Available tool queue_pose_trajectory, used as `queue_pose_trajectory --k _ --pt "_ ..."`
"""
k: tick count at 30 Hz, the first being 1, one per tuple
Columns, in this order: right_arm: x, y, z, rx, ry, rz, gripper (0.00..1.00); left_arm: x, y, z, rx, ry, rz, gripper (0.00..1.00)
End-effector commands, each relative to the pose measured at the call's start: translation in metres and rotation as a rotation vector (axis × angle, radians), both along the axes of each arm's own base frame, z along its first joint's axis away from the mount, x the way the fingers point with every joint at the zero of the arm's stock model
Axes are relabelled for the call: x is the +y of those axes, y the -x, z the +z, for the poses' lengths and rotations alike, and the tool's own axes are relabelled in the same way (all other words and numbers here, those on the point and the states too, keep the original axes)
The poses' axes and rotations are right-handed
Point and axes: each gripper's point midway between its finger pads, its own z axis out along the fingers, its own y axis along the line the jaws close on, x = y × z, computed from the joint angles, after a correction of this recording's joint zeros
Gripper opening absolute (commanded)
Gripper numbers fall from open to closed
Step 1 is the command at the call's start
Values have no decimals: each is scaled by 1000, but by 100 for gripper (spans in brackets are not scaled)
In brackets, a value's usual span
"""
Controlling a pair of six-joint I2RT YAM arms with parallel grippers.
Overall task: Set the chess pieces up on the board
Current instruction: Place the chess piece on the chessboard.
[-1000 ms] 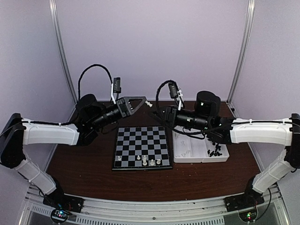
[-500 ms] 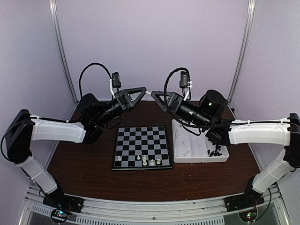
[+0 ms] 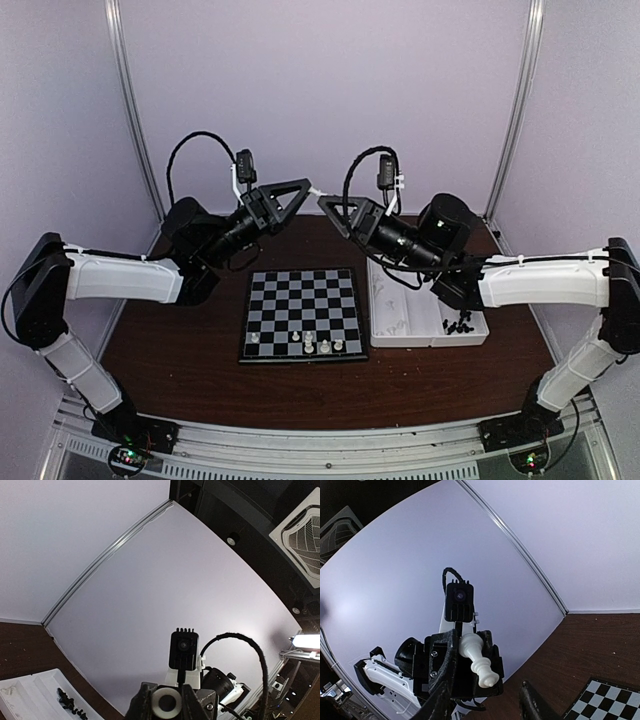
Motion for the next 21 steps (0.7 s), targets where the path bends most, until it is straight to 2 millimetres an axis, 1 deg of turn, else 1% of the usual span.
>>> queue_pose_trajectory --k 1,6,11,13,15,16,18,21 --pt "2 3 17 -33 -48 34 46 10 9 29 -63 73 -11 9" --pt "1 8 29 -75 -88 56 44 10 9 28 -57 76 -17 10" --pt "-1 6 37 -89 -98 59 42 10 10 28 -50 93 -31 10" --pt "0 5 38 -89 -99 61 39 10 10 28 -48 93 -32 10" --pt "2 4 38 -86 -98 65 39 10 9 28 -46 93 -31 11" --pt "1 3 38 -88 -100 63 41 10 10 28 -46 93 -33 11" --pt "1 0 36 -77 -107 57 49 10 10 28 -47 95 -32 11" --pt "0 -4 34 -66 -114 60 50 11 11 30 -54 97 -33 11"
